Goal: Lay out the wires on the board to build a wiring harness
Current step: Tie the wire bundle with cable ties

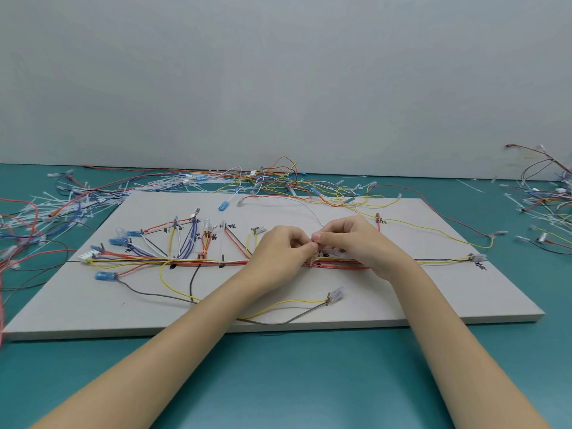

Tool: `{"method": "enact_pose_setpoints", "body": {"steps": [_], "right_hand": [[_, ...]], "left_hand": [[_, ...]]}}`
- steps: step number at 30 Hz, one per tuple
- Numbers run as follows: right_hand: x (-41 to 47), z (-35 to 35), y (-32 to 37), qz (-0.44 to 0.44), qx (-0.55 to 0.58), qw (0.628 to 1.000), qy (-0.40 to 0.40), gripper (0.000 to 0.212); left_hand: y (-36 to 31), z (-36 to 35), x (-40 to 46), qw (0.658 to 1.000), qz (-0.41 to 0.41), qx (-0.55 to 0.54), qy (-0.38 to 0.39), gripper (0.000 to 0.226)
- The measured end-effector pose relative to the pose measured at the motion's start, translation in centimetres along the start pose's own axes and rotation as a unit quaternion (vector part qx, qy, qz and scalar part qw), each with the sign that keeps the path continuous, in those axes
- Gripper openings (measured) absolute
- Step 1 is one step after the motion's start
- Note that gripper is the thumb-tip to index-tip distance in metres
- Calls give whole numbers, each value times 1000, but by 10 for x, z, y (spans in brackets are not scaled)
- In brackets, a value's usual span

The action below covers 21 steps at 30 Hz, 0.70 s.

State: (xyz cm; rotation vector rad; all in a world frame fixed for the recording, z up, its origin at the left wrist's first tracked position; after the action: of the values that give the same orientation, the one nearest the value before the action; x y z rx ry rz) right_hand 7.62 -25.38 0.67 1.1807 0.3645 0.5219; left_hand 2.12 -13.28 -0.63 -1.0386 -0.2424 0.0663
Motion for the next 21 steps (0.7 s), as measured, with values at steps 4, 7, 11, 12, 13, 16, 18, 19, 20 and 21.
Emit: {"method": "enact_pose_setpoints", "body": {"steps": [4, 7, 11, 12, 13, 16, 18, 19, 20, 21], "right_hand": [[1, -1, 0, -1, 8, 1000, 0, 21], [0, -1, 0, 5, 10, 1000, 5, 23], [0, -2, 0, 3, 6, 1000, 12, 23], [0, -2, 0, 2, 8, 1000, 13, 23], [0, -2, 0, 0, 9, 1000, 13, 23], [0, -1, -1, -3, 7, 1000, 11, 23], [0, 0, -1, -3, -1, 1000, 7, 22], [0, 0, -2, -3, -2, 1000, 7, 22], [0, 0, -2, -4, -1, 1000, 9, 22], [0, 0, -2, -4, 0, 1000, 11, 22]], "left_hand": [[1, -1, 1, 1000, -2, -4, 3, 21], [2, -1, 1, 1000, 0, -9, 6, 21], [2, -1, 0, 1000, -2, -6, 5, 20], [2, -1, 0, 1000, -4, -4, 4, 20], [2, -1, 0, 1000, -4, -2, 2, 20], [2, -1, 1, 1000, -5, 3, 3, 20], [2, -1, 1, 1000, -5, 1, 5, 20], [2, -2, 1, 1000, -5, 0, 5, 20], [2, -2, 1, 1000, -5, 0, 5, 20], [2, -2, 1, 1000, -5, 1, 4, 21]]}}
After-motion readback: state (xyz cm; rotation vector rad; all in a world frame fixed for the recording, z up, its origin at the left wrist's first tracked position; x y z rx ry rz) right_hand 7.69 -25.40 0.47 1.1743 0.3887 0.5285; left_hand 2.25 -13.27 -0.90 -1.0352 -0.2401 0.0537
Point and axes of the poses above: each hand's wrist, its own x-axis towards the middle knuckle, its own z-axis out of the back of the hand, y = z × x, the point moved 7 cm from there along x, towards the middle knuckle, and after that the axes turned 1 degree about -y, right-handed, at the moved point
